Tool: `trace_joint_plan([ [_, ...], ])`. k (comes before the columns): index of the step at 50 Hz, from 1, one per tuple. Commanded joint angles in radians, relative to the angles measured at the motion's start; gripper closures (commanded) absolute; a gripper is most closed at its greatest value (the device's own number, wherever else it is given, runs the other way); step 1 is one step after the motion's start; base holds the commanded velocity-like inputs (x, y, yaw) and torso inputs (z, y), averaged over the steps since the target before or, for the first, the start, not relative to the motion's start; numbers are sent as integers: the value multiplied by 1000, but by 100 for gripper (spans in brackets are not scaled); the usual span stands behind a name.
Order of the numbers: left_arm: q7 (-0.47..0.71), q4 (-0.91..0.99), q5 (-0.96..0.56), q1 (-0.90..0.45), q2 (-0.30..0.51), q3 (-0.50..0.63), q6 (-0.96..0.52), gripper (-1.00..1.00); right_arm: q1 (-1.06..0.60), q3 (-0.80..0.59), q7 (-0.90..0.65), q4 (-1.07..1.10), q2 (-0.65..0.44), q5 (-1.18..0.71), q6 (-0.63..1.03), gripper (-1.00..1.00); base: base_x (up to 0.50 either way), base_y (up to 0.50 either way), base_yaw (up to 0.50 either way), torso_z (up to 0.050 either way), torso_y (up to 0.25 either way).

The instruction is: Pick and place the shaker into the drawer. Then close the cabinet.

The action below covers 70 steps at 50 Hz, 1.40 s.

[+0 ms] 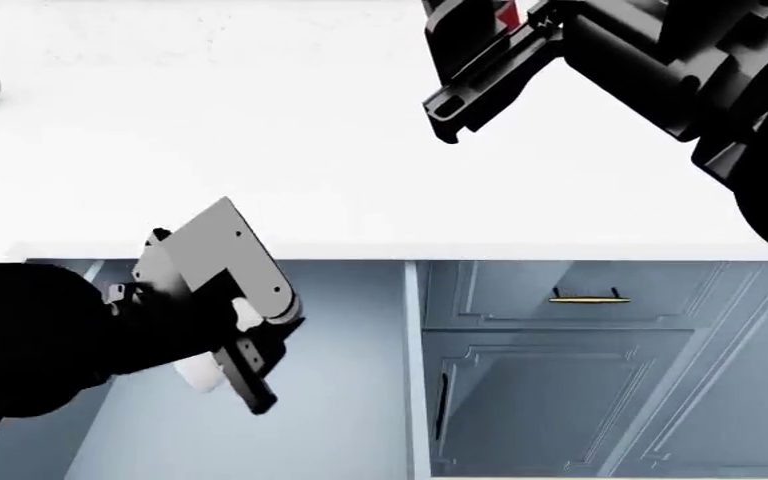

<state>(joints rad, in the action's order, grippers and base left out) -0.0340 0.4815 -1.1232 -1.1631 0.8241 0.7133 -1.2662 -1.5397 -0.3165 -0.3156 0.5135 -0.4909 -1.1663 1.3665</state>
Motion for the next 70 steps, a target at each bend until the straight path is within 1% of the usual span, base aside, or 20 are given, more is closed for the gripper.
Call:
trace_joint_plan([
  [1, -107, -75, 158, 194, 23, 161, 170, 100, -21, 6, -29, 3, -7, -12, 17, 100, 0, 0, 0, 0, 0],
  [6, -152, -147, 236, 228, 49, 222, 207, 100, -17, 11, -53, 10, -8, -29, 24, 100, 0, 0, 0, 0, 0],
  [12, -144, -218, 266, 264, 75, 230, 230, 100, 8, 9, -71, 22, -8, -38, 17, 100, 0, 0, 0, 0, 0],
  [20, -136, -337, 337, 279, 57, 265, 248, 100, 27, 16, -93, 34, -17, -64, 20, 100, 0, 0, 0, 1, 0],
  [30, -94, -461, 371, 325, 40, 248, 314, 100, 46, 10, -112, 42, -21, -80, 14, 100, 0, 0, 0, 0, 1],
  [32, -93, -467, 370, 313, 41, 245, 301, 100, 45, 12, -119, 43, -21, -88, 17, 100, 0, 0, 0, 0, 0],
  [36, -83, -505, 388, 317, 29, 243, 324, 100, 45, 14, -128, 45, -23, -100, 18, 100, 0, 0, 0, 0, 0],
  [37, -76, -515, 392, 315, 26, 239, 327, -100, 45, 15, -131, 45, -23, -103, 18, 100, 0, 0, 0, 0, 0],
  [42, -38, -488, 364, 307, 38, 191, 330, -100, 48, 16, -140, 48, -28, -113, 15, 100, 0, 0, 0, 0, 0],
  [44, -20, -434, 335, 302, 59, 160, 326, -100, 50, 17, -143, 48, -28, -116, 13, 100, 0, 0, 0, 0, 0],
  [46, -6, -348, 286, 277, 90, 131, 281, -100, 55, 13, -144, 49, -25, -114, 6, 100, 0, 0, 0, 0, 0],
  [49, 5, -251, 247, 246, 125, 99, 257, -100, 56, 10, -148, 48, -18, -115, 0, 100, 0, 0, 0, 0, 0],
  [53, 34, -69, 154, 154, 186, 27, 183, -100, 53, 12, -157, 50, -20, -127, 0, 100, 0, 0, 0, 0, 0],
  [57, 91, 86, 29, 69, 233, -61, 115, -100, 65, 9, -159, 55, -15, -134, -7, 100, 0, 0, 0, 0, 0],
  [61, 128, 158, -64, 6, 284, -124, 65, -100, 74, -19, -127, 54, -8, -131, -14, 100, 0, 0, 0, 0, 0],
  [62, 131, 160, -78, -21, 299, -140, 49, -100, 73, -25, -121, 53, -6, -130, -15, 100, 0, 0, 0, 0, 0],
  [64, 115, 177, -116, -151, 324, -167, -46, -100, 81, -39, -104, 55, -5, -124, -22, 100, 0, 0, 0, 0, 0],
  [67, 83, 175, -140, -343, 311, -181, -171, -100, 103, -57, -88, 63, 2, -119, -33, 100, 0, 0, 0, 0, 0],
  [70, 26, 163, -91, -510, 293, -150, -253, -100, 109, -82, -60, 62, 6, -99, -45, 100, 0, 0, 0, 0, 0],
])
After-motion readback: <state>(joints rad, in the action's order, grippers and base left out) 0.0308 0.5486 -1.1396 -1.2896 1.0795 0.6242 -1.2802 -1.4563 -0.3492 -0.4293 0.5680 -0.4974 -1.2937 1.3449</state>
